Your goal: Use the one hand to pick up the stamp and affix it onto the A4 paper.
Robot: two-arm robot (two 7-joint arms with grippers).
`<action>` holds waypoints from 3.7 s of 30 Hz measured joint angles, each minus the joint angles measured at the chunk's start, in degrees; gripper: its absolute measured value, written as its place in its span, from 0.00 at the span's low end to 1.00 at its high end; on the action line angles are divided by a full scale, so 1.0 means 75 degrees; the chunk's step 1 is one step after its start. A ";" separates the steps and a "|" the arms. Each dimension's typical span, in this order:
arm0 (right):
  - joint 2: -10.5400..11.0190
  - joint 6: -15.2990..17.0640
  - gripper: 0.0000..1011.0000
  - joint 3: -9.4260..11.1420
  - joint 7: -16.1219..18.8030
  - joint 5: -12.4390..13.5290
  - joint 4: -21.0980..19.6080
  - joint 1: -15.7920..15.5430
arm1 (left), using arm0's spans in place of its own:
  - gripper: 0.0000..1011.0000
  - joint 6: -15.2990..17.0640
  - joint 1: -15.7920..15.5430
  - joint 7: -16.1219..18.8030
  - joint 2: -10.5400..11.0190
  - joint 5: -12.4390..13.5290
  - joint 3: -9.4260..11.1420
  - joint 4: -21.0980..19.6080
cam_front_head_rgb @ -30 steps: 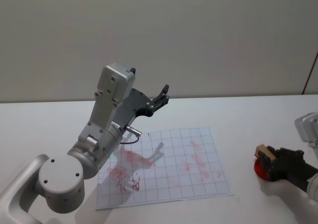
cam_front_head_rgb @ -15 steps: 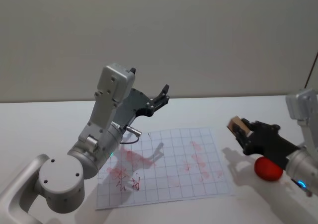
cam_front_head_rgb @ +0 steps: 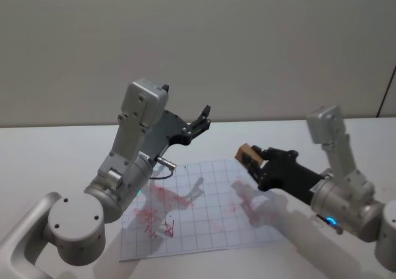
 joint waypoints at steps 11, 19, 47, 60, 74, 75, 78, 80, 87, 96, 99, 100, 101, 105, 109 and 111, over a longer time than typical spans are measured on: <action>-0.0344 -0.0045 0.22 -0.0345 0.0520 -0.0866 0.0970 0.0427 | 0.99 0.0000 0.0000 0.0000 0.0000 0.0000 0.0000 0.0000; -0.0386 -0.0001 0.22 -0.0473 0.0599 -0.1317 0.1422 0.0496 | 0.99 0.0000 0.0000 0.0000 0.0001 0.0000 0.0001 0.0000; -0.0435 -0.0079 0.22 -0.0521 0.0036 -0.0967 0.1460 0.0429 | 0.99 0.0000 0.0000 0.0000 0.0001 0.0000 0.0000 0.0000; -0.0309 -0.0385 0.22 -0.0107 -0.0667 -0.0225 0.0518 0.0575 | 0.99 0.0000 0.0000 0.0000 0.0000 0.0000 0.0000 0.0000; 0.0624 0.0231 0.22 0.0581 -0.1290 0.0356 -0.0673 -0.0155 | 0.99 0.0000 0.0000 0.0000 0.0000 0.0000 0.0000 0.0000; 0.0624 0.0231 0.22 0.0581 -0.1290 0.0356 -0.0673 -0.0155 | 0.99 0.0000 0.0000 0.0000 0.0000 0.0000 0.0000 0.0000; 0.0853 0.0427 0.22 0.0702 -0.1323 0.0436 -0.0897 -0.0381 | 0.99 0.0000 0.0000 0.0000 0.0000 0.0000 0.0000 0.0000; 0.0999 0.0591 0.22 0.0769 -0.1318 0.0491 -0.1029 -0.0532 | 0.99 0.0000 0.0000 0.0000 0.0000 0.0000 0.0000 0.0000; 0.1382 0.0957 0.22 0.0926 -0.1178 0.0573 -0.1327 -0.0918 | 0.99 0.0000 0.0000 0.0000 0.0000 0.0000 0.0000 0.0000; 0.1749 0.1281 0.22 0.1056 -0.1026 0.0514 -0.1443 -0.1242 | 0.99 0.0000 0.0000 0.0000 0.0000 0.0000 0.0000 0.0000; 0.1841 0.1357 0.22 0.1090 -0.1024 0.0460 -0.1444 -0.1330 | 0.99 0.0000 0.0000 0.0000 0.0000 0.0000 0.0000 0.0000; 0.1862 0.1375 0.22 0.1097 -0.1024 0.0449 -0.1444 -0.1351 | 0.99 0.0000 0.0000 0.0000 0.0000 0.0000 0.0000 0.0000; 0.1913 0.1411 0.22 0.1114 -0.1025 0.0429 -0.1444 -0.1401 | 0.99 0.0000 0.0000 0.0000 0.0000 0.0000 0.0000 0.0000; 0.2007 0.1499 0.22 0.1144 -0.1027 0.0391 -0.1438 -0.1513 | 0.99 0.0000 0.0000 0.0000 0.0000 0.0000 0.0000 0.0000; 0.2066 0.1582 0.22 0.1157 -0.1028 0.0366 -0.1424 -0.1603 | 0.99 0.0000 0.0000 0.0000 0.0000 0.0000 0.0000 0.0000; 0.2090 0.1629 0.22 0.1157 -0.1019 0.0351 -0.1413 -0.1640 | 0.99 0.0000 0.0000 0.0000 0.0000 0.0000 0.0000 0.0000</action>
